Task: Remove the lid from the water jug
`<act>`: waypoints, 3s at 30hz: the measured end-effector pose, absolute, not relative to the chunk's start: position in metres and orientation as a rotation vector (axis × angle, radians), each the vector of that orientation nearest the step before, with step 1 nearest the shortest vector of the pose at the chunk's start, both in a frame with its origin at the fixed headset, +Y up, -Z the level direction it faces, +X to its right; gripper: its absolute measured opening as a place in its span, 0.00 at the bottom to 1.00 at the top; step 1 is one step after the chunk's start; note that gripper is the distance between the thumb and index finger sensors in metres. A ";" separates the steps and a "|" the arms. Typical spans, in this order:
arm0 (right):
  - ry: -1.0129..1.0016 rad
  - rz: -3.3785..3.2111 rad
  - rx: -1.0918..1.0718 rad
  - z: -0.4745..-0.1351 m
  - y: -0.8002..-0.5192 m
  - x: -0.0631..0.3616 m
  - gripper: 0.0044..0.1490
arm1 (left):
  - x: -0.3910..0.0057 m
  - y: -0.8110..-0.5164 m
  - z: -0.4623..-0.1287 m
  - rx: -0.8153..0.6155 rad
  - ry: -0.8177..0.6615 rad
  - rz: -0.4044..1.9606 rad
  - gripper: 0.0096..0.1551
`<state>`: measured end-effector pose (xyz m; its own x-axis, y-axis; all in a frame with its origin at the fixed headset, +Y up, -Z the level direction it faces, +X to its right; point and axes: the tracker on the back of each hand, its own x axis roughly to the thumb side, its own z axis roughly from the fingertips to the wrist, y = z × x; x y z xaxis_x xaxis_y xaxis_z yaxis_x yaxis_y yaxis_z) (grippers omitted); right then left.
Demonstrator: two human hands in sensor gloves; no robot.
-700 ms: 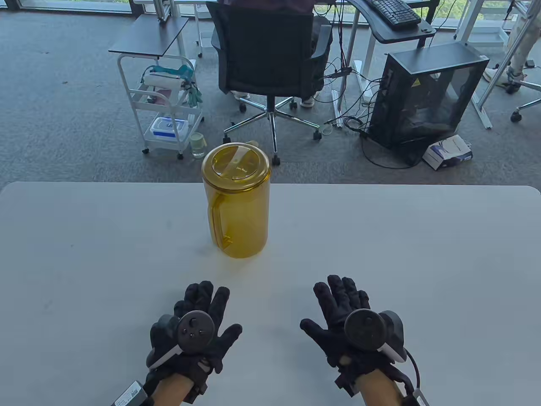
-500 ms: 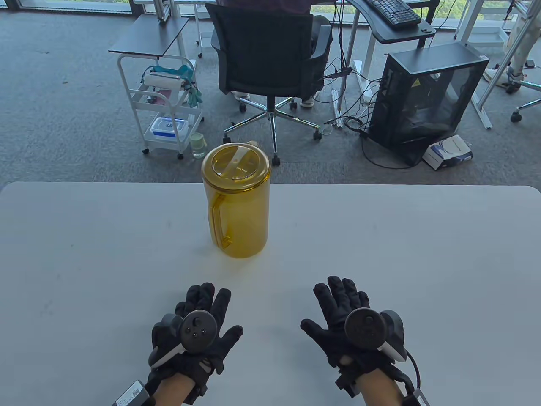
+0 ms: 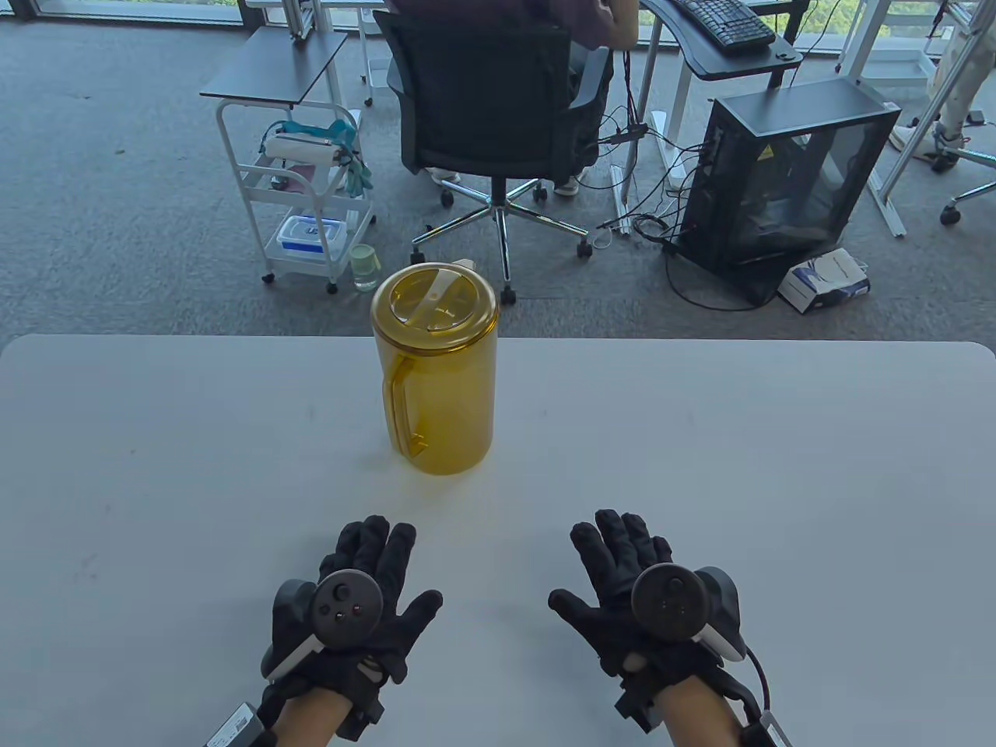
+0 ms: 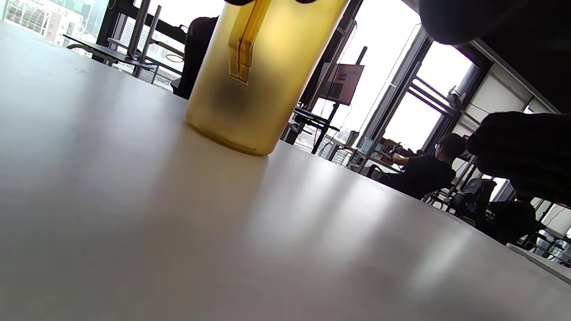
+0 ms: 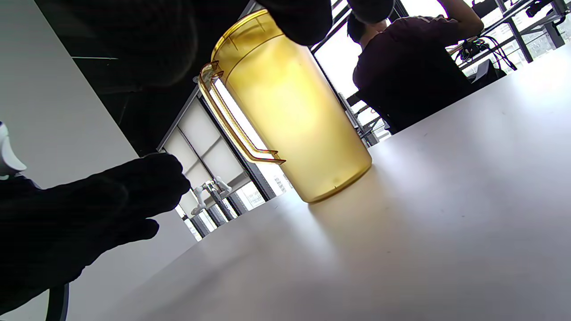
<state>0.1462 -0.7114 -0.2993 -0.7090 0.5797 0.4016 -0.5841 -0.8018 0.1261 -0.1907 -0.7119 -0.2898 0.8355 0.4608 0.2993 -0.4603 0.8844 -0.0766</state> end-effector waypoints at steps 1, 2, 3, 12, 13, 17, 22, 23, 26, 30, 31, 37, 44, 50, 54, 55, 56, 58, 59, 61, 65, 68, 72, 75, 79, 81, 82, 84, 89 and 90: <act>-0.011 2.434 0.566 -0.300 -0.711 0.147 0.60 | -0.193 -0.710 -0.290 0.022 -0.320 0.551 0.54; -0.011 2.428 0.560 -0.301 -0.711 0.148 0.60 | -0.196 -0.708 -0.290 0.047 -0.319 0.605 0.54; -0.015 2.420 0.556 -0.301 -0.711 0.148 0.60 | -0.200 -0.706 -0.289 0.072 -0.308 0.665 0.55; 0.005 2.393 0.584 -0.300 -0.710 0.144 0.60 | -0.228 -0.690 -0.325 0.112 -0.055 1.133 0.63; 0.009 2.390 0.588 -0.300 -0.710 0.143 0.60 | -0.227 -0.688 -0.332 0.110 -0.049 1.125 0.64; 0.015 2.381 0.606 -0.299 -0.709 0.140 0.60 | -0.214 -0.675 -0.373 0.106 0.000 1.110 0.64; 0.003 2.348 0.628 -0.294 -0.701 0.140 0.60 | -0.198 -0.673 -0.415 0.159 0.085 1.041 0.61; -0.007 2.347 0.630 -0.292 -0.699 0.141 0.60 | -0.196 -0.674 -0.421 0.180 0.086 1.056 0.58; -0.026 2.335 0.625 -0.291 -0.695 0.142 0.60 | -0.193 -0.677 -0.431 0.250 0.108 1.119 0.46; -0.019 2.314 0.614 -0.291 -0.693 0.145 0.59 | -0.198 -0.683 -0.435 0.264 0.135 1.221 0.34; -0.018 2.314 0.614 -0.290 -0.693 0.145 0.59 | -0.201 -0.683 -0.434 0.265 0.130 1.226 0.33; -0.002 2.279 0.587 -0.291 -0.691 0.150 0.59 | -0.222 -0.697 -0.418 0.414 0.165 1.538 0.23; -0.009 2.282 0.542 -0.295 -0.692 0.157 0.58 | -0.236 -0.692 -0.379 0.412 0.071 1.586 0.20; -0.016 2.279 0.478 -0.299 -0.696 0.167 0.60 | -0.229 -0.692 -0.339 0.322 -0.056 1.660 0.20; -0.021 2.278 0.436 -0.302 -0.699 0.174 0.60 | -0.219 -0.695 -0.311 0.236 -0.124 1.701 0.20; -0.022 2.278 0.430 -0.303 -0.699 0.175 0.60 | -0.218 -0.696 -0.307 0.217 -0.137 1.709 0.20; -0.022 2.278 0.422 -0.304 -0.700 0.177 0.60 | -0.216 -0.698 -0.301 0.195 -0.162 1.713 0.20; -0.022 2.281 0.415 -0.304 -0.701 0.178 0.60 | -0.213 -0.701 -0.295 0.164 -0.198 1.716 0.20; -0.023 2.283 0.410 -0.305 -0.701 0.179 0.60 | -0.212 -0.703 -0.291 0.139 -0.217 1.717 0.19; -0.016 2.283 0.399 -0.306 -0.703 0.181 0.60 | -0.209 -0.706 -0.287 0.099 -0.240 1.715 0.20; -0.006 2.281 0.380 -0.307 -0.706 0.183 0.60 | -0.208 -0.711 -0.288 0.060 -0.300 1.698 0.20; 0.002 2.276 0.365 -0.307 -0.709 0.186 0.60 | -0.211 -0.712 -0.289 0.031 -0.342 1.699 0.20; 0.009 2.274 0.360 -0.307 -0.710 0.186 0.60 | -0.208 -0.710 -0.291 -0.020 -0.427 1.650 0.20; 0.017 2.280 0.353 -0.307 -0.711 0.187 0.60 | -0.206 -0.705 -0.290 -0.059 -0.465 1.534 0.22; 0.024 2.247 0.359 -0.306 -0.711 0.185 0.60 | -0.206 -0.697 -0.287 -0.024 -0.496 1.327 0.24; -0.026 2.253 0.376 -0.303 -0.705 0.184 0.58 | -0.206 -0.695 -0.286 -0.025 -0.476 1.292 0.24; -0.056 2.252 0.384 -0.301 -0.702 0.184 0.57 | -0.206 -0.694 -0.286 -0.030 -0.475 1.293 0.24; -0.131 2.221 0.396 -0.294 -0.691 0.185 0.55 | -0.205 -0.695 -0.286 -0.029 -0.468 1.292 0.24; -0.380 2.017 0.432 -0.275 -0.638 0.191 0.49 | -0.206 -0.696 -0.286 -0.035 -0.461 1.278 0.23; -0.441 2.004 0.448 -0.272 -0.622 0.190 0.48 | -0.206 -0.696 -0.286 -0.034 -0.460 1.278 0.23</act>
